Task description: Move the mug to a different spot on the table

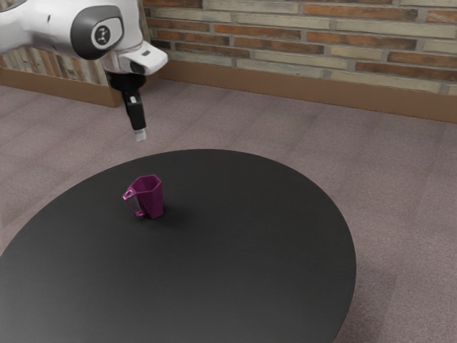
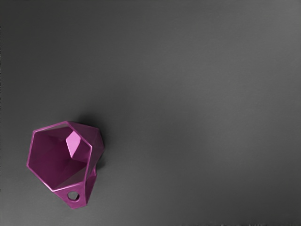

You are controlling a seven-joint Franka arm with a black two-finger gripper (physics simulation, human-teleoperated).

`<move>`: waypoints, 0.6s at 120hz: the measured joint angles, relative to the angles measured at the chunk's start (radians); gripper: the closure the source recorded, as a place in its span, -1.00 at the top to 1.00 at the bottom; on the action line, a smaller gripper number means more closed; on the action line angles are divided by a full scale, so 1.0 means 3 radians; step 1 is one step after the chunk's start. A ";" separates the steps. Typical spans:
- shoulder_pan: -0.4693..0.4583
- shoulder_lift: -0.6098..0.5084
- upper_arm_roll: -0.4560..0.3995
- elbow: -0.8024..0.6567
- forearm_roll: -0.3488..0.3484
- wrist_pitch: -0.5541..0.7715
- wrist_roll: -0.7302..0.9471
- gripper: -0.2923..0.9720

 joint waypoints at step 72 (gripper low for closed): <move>0.0381 0.0547 0.0036 -0.0140 0.0013 0.0013 0.0214 0.54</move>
